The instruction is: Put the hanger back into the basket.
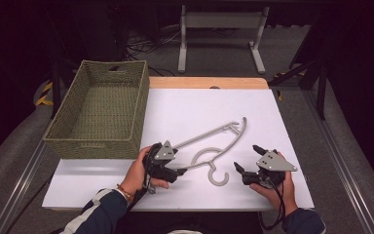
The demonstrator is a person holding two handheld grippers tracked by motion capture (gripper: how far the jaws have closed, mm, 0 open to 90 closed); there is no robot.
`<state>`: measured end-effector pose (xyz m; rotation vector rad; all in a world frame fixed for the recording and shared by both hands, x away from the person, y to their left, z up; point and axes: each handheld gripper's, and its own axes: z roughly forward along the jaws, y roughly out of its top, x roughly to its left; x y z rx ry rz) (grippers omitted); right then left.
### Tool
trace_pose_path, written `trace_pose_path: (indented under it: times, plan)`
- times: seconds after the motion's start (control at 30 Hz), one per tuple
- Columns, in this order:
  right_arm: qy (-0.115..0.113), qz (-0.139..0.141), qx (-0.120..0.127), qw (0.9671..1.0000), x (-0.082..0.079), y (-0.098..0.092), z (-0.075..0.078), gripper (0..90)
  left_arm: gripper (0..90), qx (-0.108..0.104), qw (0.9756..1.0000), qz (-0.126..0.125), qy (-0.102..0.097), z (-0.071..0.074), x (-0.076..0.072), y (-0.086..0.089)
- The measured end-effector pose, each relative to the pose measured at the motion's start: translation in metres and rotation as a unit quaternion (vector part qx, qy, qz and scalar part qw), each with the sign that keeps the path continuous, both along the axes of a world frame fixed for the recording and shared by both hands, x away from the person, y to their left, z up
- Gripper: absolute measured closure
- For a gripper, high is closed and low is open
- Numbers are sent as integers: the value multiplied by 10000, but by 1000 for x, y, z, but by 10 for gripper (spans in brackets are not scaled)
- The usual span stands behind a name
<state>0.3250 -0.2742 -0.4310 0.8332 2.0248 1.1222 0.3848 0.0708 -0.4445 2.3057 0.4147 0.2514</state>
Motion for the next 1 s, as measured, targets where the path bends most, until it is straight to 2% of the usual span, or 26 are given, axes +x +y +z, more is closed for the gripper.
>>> trace_pose_path:
  times: [0.13,0.2,0.33,0.4,0.47,0.63,0.83,0.93,1.0]
  plan:
    - [54,14,-48,10000,1,0,-1,154,295,416,9990,17,143,-4,3,-10]
    - [70,11,-60,10000,1,0,-1,155,333,518,9983,94,230,-6,6,-13]
    - [130,-19,-99,9999,2,0,-2,159,422,550,9974,23,459,-7,12,-15]
    - [161,-10,-112,9998,3,1,-2,161,446,591,9962,25,635,-6,16,-18]
    - [184,-20,-124,9998,4,1,-3,162,472,737,9944,36,757,-3,20,-22]
    - [245,-8,-151,9996,4,1,-4,162,543,1203,9894,-37,817,5,27,-35]
    - [347,-13,-144,9993,7,1,-5,165,623,1624,9825,-101,902,11,30,-47]
    - [369,5,-145,9992,8,2,-5,165,699,1837,9791,-188,852,13,29,-53]
    - [403,13,-167,9990,8,4,-6,166,780,1921,9779,-239,790,14,28,-57]
